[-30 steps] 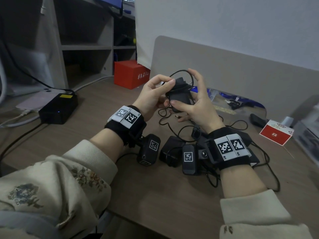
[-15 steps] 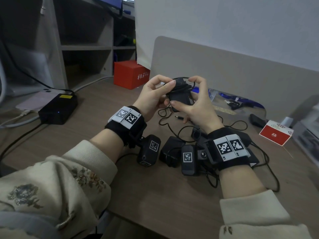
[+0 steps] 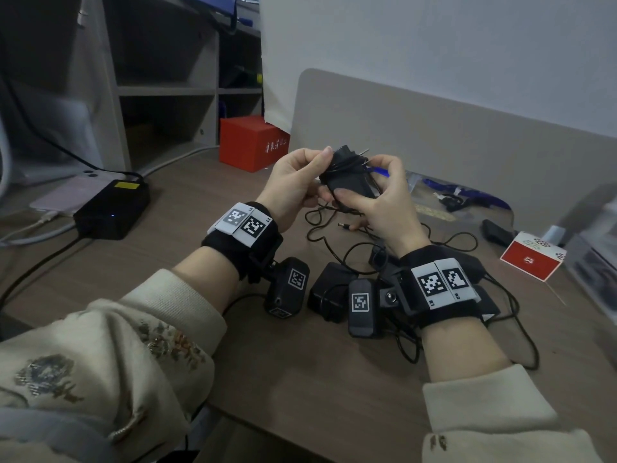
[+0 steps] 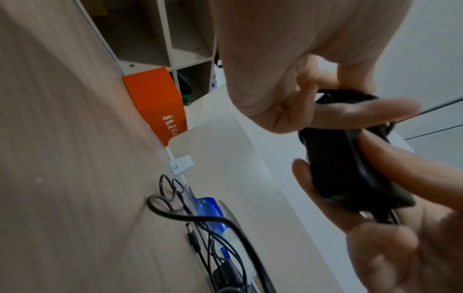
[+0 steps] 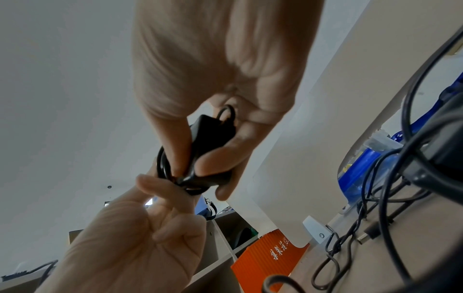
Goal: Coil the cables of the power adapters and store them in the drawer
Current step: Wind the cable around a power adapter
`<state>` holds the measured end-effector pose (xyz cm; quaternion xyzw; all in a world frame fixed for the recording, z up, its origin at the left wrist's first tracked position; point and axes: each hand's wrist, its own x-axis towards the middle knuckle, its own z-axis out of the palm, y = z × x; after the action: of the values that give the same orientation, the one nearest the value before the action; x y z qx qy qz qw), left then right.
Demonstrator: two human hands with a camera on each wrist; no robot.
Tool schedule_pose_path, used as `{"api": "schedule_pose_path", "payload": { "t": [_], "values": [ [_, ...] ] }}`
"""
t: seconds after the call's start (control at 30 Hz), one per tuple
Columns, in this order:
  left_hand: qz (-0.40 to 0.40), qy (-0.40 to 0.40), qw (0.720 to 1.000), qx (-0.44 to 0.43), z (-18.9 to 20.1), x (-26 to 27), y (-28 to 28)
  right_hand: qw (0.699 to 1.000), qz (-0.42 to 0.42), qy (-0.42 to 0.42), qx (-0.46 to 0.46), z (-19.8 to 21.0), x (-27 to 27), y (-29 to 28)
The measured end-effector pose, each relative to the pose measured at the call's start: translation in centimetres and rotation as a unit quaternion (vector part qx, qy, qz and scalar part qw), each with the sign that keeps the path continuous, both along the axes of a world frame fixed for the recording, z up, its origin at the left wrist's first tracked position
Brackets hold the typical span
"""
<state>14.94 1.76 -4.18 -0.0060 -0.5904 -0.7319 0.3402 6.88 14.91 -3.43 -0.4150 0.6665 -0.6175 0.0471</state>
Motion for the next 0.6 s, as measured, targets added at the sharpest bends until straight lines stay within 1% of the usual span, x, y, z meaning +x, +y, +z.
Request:
{"api": "schedule_pose_path", "payload": {
  "t": [0.1,0.27,0.43,0.53,0.6],
  "values": [
    [0.023,-0.019,1.0,-0.005,-0.02,-0.1,-0.21,1.0,0.002,-0.02,-0.004,-0.1,-0.1,-0.11],
    [0.053,-0.028,0.998,-0.008,0.31,0.03,-0.17,0.999,0.011,-0.048,-0.013,-0.26,-0.22,-0.21],
    [0.076,-0.043,0.996,-0.006,0.64,0.36,0.19,0.998,0.03,-0.05,-0.015,-0.31,-0.38,-0.22],
    [0.129,-0.048,0.99,-0.033,0.83,0.47,0.4,0.998,0.038,-0.035,-0.021,-0.28,-0.25,-0.05],
    [0.185,-0.045,0.978,-0.085,0.87,0.41,0.39,0.999,0.039,-0.028,-0.018,-0.3,-0.19,-0.06]
  ]
}}
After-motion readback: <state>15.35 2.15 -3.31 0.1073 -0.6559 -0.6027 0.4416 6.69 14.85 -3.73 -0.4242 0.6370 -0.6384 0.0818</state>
